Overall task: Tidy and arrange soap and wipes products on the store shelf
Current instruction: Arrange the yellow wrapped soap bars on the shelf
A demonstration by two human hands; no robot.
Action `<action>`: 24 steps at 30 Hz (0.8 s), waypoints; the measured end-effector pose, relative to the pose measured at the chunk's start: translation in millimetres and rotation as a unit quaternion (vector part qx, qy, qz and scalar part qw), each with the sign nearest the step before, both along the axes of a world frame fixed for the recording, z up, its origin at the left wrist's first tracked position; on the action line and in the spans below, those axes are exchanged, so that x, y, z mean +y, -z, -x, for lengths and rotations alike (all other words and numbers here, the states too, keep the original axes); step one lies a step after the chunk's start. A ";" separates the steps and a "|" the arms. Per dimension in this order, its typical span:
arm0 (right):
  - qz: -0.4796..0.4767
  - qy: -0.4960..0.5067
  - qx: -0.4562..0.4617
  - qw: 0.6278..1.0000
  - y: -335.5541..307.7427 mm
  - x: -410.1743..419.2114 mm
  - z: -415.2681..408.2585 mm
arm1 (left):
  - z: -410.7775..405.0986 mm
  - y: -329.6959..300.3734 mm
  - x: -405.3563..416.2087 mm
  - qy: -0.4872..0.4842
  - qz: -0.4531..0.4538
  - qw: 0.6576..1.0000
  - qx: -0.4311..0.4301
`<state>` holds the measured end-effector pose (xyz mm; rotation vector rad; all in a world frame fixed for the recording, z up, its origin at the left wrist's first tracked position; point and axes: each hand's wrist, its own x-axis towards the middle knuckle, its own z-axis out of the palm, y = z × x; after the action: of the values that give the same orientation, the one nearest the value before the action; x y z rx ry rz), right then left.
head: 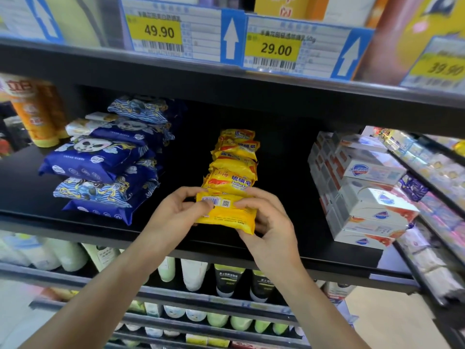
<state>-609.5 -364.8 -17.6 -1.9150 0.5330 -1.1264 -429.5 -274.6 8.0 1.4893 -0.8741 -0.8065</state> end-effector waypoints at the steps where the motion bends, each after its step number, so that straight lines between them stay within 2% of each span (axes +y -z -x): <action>1: -0.002 0.011 0.000 1.000 0.2 0.1 -0.4 | 0.4 1.4 1.1 -0.008 0.012 1.000 0.011; 5: -0.026 0.045 0.006 0.999 1.5 -0.5 -1.1 | 0.4 4.8 5.1 -0.028 0.063 0.997 0.040; 8: -0.078 0.043 0.000 0.996 -0.9 -1.8 1.1 | -2.0 6.7 7.8 -0.001 0.068 0.997 0.022; 13: -0.168 -0.033 0.008 0.985 -9.2 -3.2 5.3 | -2.8 9.2 10.0 0.026 0.069 0.997 -0.004; 19: -0.142 -0.075 0.052 0.986 -13.6 -1.0 2.7 | -3.7 9.5 12.1 0.068 0.083 0.994 -0.018; 24: -0.143 -0.049 0.046 0.987 -13.8 0.1 3.0 | -6.0 9.9 13.2 0.086 0.072 0.991 -0.074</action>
<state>-612.4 -364.7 -3.8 -1.7288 0.6090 -0.8509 -423.5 -261.4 -1.9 1.3718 -1.1613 -0.7474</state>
